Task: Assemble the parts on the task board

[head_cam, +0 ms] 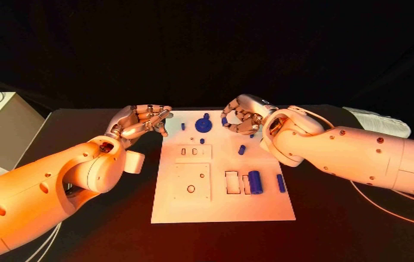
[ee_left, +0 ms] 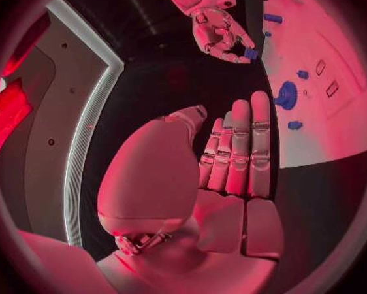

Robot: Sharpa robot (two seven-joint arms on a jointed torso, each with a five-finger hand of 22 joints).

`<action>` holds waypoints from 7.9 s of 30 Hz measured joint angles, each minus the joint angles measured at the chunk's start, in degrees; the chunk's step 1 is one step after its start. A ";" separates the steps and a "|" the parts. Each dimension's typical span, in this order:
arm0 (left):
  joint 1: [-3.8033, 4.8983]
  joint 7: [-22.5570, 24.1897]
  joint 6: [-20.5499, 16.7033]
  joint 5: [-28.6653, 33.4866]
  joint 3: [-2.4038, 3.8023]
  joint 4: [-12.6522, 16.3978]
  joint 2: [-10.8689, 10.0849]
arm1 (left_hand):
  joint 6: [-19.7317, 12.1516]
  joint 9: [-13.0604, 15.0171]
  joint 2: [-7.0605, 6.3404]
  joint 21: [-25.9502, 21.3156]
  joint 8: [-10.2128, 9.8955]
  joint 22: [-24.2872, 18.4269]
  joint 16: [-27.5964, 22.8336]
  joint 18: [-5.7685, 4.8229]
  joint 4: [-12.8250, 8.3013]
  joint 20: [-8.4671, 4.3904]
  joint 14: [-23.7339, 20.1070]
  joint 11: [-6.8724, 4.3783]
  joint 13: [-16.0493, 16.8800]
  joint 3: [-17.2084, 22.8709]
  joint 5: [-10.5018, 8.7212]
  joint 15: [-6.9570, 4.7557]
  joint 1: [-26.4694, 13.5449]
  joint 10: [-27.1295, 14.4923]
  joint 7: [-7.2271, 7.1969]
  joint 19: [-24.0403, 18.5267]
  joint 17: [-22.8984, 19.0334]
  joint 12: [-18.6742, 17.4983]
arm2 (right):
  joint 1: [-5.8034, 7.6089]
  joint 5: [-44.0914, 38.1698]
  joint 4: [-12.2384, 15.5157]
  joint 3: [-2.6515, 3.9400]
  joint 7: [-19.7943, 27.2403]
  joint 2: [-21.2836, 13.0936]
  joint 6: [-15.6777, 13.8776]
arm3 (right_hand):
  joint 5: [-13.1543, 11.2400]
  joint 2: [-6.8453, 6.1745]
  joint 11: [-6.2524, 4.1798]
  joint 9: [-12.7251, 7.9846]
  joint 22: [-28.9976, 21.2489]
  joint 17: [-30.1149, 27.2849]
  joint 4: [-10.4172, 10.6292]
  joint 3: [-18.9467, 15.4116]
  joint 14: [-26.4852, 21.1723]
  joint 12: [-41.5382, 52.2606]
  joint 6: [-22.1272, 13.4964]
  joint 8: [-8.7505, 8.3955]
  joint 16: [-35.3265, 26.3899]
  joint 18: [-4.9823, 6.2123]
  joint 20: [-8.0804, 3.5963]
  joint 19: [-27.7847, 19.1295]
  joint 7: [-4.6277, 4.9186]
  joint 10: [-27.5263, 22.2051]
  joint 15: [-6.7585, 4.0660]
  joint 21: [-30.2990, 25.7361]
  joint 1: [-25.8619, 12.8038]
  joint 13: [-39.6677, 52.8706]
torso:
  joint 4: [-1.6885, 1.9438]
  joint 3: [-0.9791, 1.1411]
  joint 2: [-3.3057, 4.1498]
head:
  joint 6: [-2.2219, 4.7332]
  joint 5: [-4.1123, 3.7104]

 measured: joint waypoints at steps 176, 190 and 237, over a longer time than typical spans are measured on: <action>13.29 -45.98 30.19 -49.01 -7.22 -20.10 21.13 | -8.08 13.61 3.68 34.54 31.10 42.85 42.79 -4.48 0.91 -3.28 20.99 -5.03 55.83 -5.59 -0.26 -4.22 -19.71 9.92 -4.82 18.24 38.68 70.86 | 1.56 27.19 0.68 0.12 4.50 -6.97 -12.82 | 2.50 -1.60 1.43 -0.96 -0.03 0.01 7.83 -15.56 -0.01 -1.56 -6.41 1.30 0.00 0.00 0.85 -0.01 1.54 0.19 0.83 -1.13 -2.02 -0.01 | -1.14 1.89 -3.11 | -3.42 3.02; 13.36 -46.61 32.90 -49.44 -7.50 -21.70 22.86 | -8.09 14.44 3.85 34.54 31.81 43.08 42.78 -4.49 0.91 -3.28 21.19 -5.14 55.98 -5.59 -0.26 -4.42 -20.14 9.80 -4.82 18.24 38.68 70.85 | 1.56 27.11 0.30 0.11 3.81 -6.50 -12.29 | 2.50 -1.60 1.43 -0.96 0.01 0.01 7.83 -15.56 -0.01 -1.56 -6.58 1.30 0.00 0.00 0.85 -0.01 1.71 0.18 0.83 -1.13 -2.02 -0.01 | -1.09 1.74 -3.08 | -3.78 2.99; 13.36 -46.68 33.43 -45.87 -8.64 -22.42 23.46 | -11.19 25.38 0.70 34.75 40.29 43.28 42.78 -4.48 1.92 -5.14 21.29 -7.49 56.51 16.81 -0.06 -6.57 -12.69 9.93 -7.31 18.23 38.67 70.57 | 1.11 26.88 -1.06 0.08 2.45 -5.41 -11.59 | 2.72 -1.60 1.42 -0.95 -0.02 0.01 7.83 -15.56 -0.01 -1.55 -6.58 1.30 0.00 0.00 0.85 -0.01 1.71 0.18 0.83 -1.13 -2.02 -0.01 | -1.02 1.80 -2.93 | -4.65 3.11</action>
